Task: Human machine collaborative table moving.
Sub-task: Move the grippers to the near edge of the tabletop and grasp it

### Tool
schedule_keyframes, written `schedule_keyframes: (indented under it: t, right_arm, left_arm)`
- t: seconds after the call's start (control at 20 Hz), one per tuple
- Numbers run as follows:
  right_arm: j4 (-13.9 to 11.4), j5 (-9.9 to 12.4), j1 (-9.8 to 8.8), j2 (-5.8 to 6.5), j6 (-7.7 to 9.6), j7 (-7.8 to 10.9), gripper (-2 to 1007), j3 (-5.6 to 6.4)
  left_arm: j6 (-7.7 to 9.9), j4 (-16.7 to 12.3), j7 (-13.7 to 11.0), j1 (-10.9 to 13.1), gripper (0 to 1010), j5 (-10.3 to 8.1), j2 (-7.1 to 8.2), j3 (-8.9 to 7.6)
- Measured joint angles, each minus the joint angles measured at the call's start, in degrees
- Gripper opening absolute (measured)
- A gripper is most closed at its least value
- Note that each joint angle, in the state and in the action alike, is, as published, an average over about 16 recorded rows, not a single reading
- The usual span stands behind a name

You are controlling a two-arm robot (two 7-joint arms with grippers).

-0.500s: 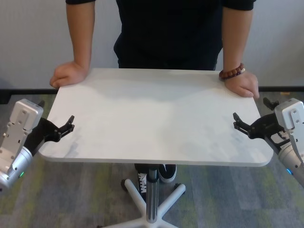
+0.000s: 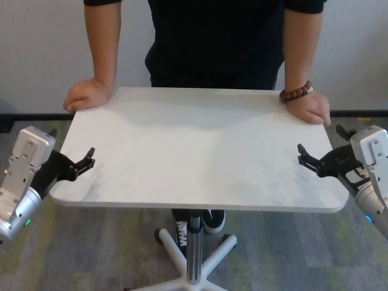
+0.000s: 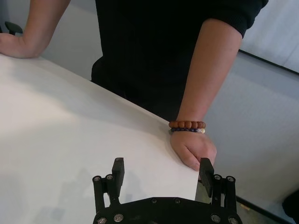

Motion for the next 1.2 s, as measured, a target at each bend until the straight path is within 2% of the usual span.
schedule_keyframes:
  t: [1.2]
  right_arm:
    - [0.00,0.00,0.00,0.00,0.00,0.00,1006,0.00]
  left_arm:
    - [0.00,0.00,0.00,0.00,1000,0.00,0.00,0.00]
